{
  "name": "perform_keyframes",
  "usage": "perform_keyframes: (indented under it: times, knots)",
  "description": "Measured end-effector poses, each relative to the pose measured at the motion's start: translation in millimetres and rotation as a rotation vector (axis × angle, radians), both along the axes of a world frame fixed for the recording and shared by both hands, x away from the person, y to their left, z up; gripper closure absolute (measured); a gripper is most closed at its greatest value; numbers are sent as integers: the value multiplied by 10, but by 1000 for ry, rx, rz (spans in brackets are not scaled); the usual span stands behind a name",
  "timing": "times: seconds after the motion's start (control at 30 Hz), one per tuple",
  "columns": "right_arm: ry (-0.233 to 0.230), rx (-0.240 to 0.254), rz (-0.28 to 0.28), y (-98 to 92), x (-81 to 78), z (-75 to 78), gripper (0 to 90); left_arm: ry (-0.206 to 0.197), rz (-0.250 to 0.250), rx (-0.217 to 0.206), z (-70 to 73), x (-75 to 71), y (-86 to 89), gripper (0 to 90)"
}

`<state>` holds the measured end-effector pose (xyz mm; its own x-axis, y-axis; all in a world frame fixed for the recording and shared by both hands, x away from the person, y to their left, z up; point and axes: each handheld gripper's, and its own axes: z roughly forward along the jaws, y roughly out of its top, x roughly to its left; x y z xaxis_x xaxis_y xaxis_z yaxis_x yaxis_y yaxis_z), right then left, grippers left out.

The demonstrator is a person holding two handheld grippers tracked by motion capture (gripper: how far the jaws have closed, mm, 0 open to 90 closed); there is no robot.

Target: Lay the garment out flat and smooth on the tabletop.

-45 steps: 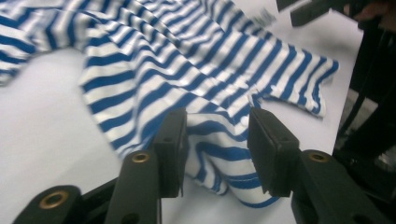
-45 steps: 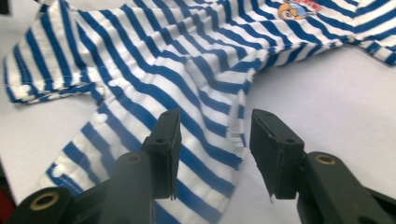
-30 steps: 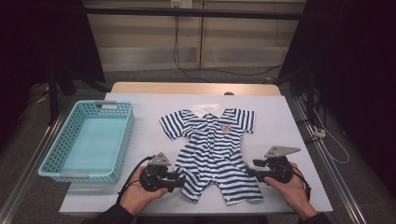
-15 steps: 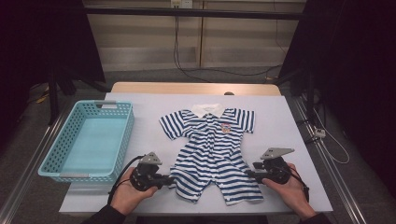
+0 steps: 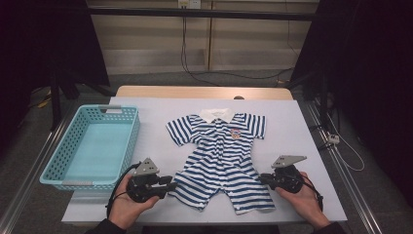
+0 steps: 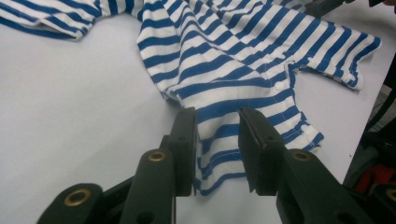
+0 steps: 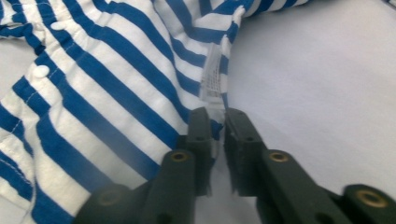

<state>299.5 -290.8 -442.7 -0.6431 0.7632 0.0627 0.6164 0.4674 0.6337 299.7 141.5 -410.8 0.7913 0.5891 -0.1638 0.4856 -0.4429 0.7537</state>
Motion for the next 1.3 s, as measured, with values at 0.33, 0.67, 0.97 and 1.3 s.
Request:
perform_keyframes:
  times: [0.33, 0.67, 0.97, 1.3]
  knots:
    - [1, -4, -45, -174, -48, 23, 900, 45, -136, 14, -85, -56, -146, 730]
    - [-59, 48, -8, -147, -170, 116, 695, 55, -195, 123, -314, 33, -346, 637]
    - [-18, 94, 152, 118, -386, 154, 683, 53, -261, 120, -313, -22, -364, 600]
    - [19, 64, 298, 260, -451, 52, 668, -1, -237, 168, -319, -16, -434, 746]
